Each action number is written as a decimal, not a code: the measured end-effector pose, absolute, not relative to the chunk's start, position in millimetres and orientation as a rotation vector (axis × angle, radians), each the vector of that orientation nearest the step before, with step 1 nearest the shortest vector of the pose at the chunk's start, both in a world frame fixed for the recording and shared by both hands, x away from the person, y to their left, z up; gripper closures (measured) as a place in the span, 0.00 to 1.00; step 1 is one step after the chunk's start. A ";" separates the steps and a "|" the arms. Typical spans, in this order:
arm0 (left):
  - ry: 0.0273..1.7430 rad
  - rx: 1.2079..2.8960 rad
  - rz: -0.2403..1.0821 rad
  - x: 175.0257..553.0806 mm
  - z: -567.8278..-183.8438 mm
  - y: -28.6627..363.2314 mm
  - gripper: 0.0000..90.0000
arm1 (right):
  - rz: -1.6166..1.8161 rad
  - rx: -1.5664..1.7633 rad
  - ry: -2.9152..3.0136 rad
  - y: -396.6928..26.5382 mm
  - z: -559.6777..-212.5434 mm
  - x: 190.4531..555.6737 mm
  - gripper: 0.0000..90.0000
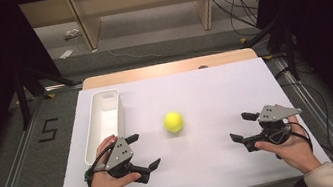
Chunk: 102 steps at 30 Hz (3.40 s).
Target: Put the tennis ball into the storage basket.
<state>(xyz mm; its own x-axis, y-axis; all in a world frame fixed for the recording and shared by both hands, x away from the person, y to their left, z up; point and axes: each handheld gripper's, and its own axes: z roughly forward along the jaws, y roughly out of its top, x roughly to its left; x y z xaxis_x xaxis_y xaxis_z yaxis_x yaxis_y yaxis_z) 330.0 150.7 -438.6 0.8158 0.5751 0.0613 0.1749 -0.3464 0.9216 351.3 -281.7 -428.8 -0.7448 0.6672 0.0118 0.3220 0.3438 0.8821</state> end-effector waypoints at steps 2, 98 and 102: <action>0.559 1.913 0.461 330.2 -438.5 150.7 0.00 | 1.362 0.877 2.264 -281.1 -429.0 351.3 0.17; 0.541 1.941 0.453 329.1 -440.3 147.7 0.00 | 1.264 0.746 2.424 -157.5 -449.7 418.1 0.14; 0.541 1.941 0.451 329.2 -440.4 147.9 0.00 | 1.265 0.744 2.427 -154.2 -450.1 419.8 0.14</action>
